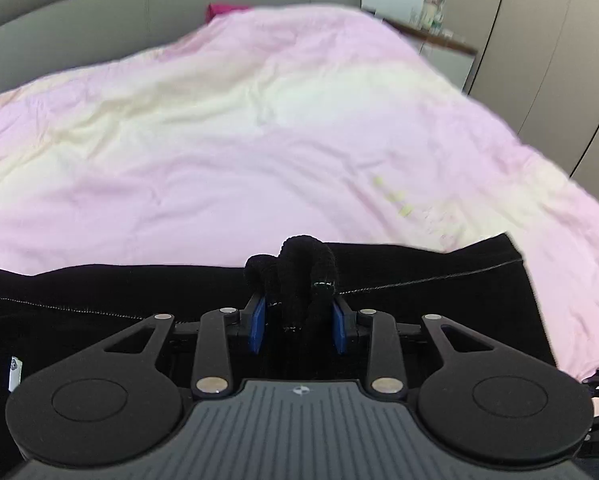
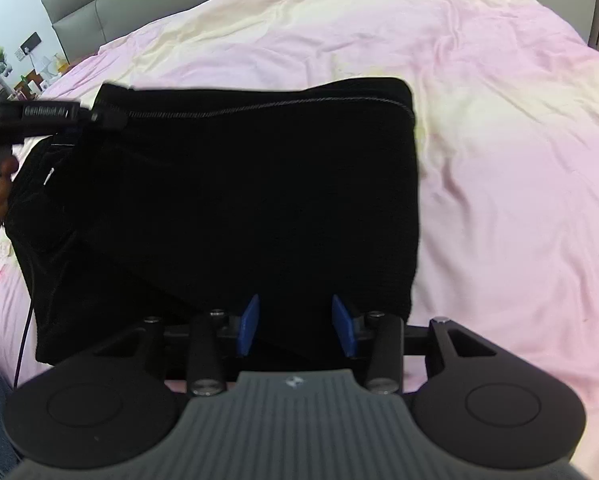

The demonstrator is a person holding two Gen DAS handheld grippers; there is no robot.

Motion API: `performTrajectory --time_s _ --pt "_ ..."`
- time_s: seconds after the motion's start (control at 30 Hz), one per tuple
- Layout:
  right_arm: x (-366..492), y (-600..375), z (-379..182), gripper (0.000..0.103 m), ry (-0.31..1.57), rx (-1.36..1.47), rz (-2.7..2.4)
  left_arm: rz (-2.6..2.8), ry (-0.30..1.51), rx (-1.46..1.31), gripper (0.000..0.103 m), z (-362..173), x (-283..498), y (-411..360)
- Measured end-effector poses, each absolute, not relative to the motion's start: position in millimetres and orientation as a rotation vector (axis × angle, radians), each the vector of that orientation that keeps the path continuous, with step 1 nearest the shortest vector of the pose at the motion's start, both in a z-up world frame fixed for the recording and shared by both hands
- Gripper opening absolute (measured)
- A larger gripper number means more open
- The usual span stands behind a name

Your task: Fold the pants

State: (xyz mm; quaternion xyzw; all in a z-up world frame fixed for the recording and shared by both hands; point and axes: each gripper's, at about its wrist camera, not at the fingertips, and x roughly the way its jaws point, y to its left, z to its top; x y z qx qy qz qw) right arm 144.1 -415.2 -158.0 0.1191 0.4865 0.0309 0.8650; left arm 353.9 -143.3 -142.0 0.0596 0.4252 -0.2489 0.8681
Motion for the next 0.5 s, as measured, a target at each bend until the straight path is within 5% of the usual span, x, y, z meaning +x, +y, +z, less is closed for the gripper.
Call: performTrajectory --time_s 0.13,0.17,0.23,0.5 --pt "147 -409 -163 0.039 1.030 0.236 0.062 -0.473 0.988 0.140 0.038 -198 369 -146" --pt "146 -411 -161 0.037 1.025 0.241 0.071 -0.469 0.984 0.130 0.040 -202 369 -142" --pt "142 -418 -152 0.016 0.999 0.264 0.073 -0.461 0.988 0.112 0.042 -205 371 -138" --pt "208 -462 -114 0.005 0.834 0.207 0.023 -0.485 0.999 0.078 0.046 -206 374 -127"
